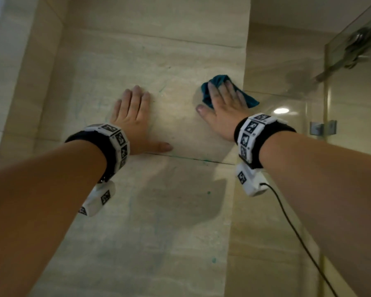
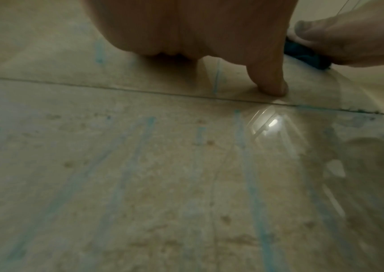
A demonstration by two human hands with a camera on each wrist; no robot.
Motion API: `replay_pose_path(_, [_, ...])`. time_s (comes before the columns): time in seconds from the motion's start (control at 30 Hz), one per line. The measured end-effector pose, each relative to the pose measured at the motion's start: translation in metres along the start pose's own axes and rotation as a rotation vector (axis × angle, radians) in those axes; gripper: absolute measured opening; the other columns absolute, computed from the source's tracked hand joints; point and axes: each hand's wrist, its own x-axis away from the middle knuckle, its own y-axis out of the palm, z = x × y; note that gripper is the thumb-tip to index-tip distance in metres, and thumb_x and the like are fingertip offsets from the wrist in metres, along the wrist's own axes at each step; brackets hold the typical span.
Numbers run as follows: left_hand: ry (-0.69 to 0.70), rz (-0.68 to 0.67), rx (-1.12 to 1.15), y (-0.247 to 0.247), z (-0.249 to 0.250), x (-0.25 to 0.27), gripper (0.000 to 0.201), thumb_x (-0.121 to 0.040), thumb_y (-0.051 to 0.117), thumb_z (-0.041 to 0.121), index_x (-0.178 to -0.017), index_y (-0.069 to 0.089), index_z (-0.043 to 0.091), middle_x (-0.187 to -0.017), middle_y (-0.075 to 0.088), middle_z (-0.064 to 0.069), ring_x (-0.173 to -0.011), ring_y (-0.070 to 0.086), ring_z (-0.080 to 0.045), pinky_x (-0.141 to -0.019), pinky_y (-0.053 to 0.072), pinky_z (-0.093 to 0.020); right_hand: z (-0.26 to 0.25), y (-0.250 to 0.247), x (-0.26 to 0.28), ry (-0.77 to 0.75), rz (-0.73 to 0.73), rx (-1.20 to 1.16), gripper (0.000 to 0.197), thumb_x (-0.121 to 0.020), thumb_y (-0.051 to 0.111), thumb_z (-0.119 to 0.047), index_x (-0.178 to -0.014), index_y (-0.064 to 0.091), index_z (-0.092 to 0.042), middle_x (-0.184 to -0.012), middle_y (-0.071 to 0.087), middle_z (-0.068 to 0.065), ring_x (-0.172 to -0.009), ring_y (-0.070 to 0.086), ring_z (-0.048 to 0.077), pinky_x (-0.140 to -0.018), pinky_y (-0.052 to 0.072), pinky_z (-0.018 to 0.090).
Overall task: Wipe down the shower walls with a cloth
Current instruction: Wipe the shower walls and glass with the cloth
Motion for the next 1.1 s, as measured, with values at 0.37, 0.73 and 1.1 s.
replay_pose_path(0.37, [0.061, -0.055, 0.036, -0.001, -0.007, 0.001, 0.152, -0.063, 0.051, 0.101, -0.159, -0.029, 0.015, -0.165, -0.039, -0.007, -0.153, -0.035, -0.028, -0.126, -0.019, -0.045, -0.017, -0.039, -0.086, 0.171, 0.127, -0.006, 0.097, -0.09, 0.01, -0.08, -0.164, -0.006, -0.02, -0.172, -0.009, 0.008, -0.158, -0.012, 0.027, -0.127, -0.003, 0.047])
replay_pose_path(0.73, [0.111, -0.025, 0.134, -0.015, -0.024, 0.008, 0.144, -0.074, 0.063, 0.087, -0.161, -0.024, 0.013, -0.168, -0.033, -0.008, -0.156, -0.027, -0.026, -0.126, -0.015, -0.039, -0.11, 0.024, -0.027, -0.092, 0.016, 0.043, 0.076, -0.104, 0.02, -0.064, -0.164, -0.004, -0.024, -0.172, -0.01, 0.003, -0.157, -0.016, 0.019, -0.126, -0.01, 0.041])
replay_pose_path(1.1, [0.046, -0.117, 0.056, -0.051, -0.043, -0.012, 0.156, -0.063, 0.065, 0.093, -0.159, -0.028, 0.011, -0.165, -0.038, -0.008, -0.155, -0.029, -0.027, -0.128, -0.011, -0.044, -0.057, 0.028, 0.006, -0.03, -0.06, -0.033, 0.075, -0.103, 0.018, -0.066, -0.163, -0.011, -0.032, -0.171, -0.018, -0.001, -0.154, -0.024, 0.012, -0.125, -0.015, 0.037])
